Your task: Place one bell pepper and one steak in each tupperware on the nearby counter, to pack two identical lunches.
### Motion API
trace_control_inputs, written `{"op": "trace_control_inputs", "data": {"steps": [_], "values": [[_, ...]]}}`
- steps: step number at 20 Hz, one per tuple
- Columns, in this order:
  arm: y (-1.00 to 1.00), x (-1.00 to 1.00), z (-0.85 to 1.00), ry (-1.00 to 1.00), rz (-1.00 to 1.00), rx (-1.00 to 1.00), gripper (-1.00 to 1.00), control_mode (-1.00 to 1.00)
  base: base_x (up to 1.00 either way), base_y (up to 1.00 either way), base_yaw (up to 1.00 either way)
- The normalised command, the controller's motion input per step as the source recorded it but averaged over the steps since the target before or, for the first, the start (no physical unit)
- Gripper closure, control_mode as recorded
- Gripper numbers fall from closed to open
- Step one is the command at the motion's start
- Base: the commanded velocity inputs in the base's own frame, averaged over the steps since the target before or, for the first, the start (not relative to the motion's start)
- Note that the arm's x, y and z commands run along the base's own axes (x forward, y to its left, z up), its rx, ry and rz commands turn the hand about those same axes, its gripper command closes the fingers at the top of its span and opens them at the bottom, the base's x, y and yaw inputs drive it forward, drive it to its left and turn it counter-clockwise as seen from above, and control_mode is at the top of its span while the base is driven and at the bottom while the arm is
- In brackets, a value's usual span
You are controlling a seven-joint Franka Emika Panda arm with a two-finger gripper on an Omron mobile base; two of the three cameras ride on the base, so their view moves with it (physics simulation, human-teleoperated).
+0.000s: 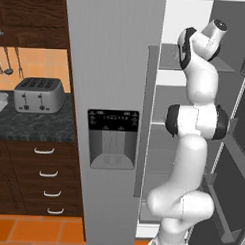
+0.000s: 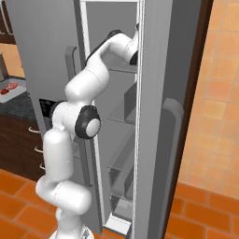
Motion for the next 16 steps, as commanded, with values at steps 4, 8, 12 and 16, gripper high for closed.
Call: {"op": "trace_control_inputs", "data": {"steps": [4, 8, 12, 16], "values": [[0.36, -1.0, -0.89, -0.45, -0.08, -0.23, 1.0, -1.0, 0.0, 0.0, 0.0], [0.14, -1.0, 0.23, 0.02, -0.07, 0.0, 1.0, -1.0, 0.0, 0.0, 0.0], [0.06, -1.0, 0.62, 0.18, -0.02, 0.0, 1.0, -1.0, 0.0, 0.0, 0.0], [0.21, -1.0, 0.24, 0.23, -0.03, 0.0, 1.0, -1.0, 0.0, 0.0, 0.0]]}}
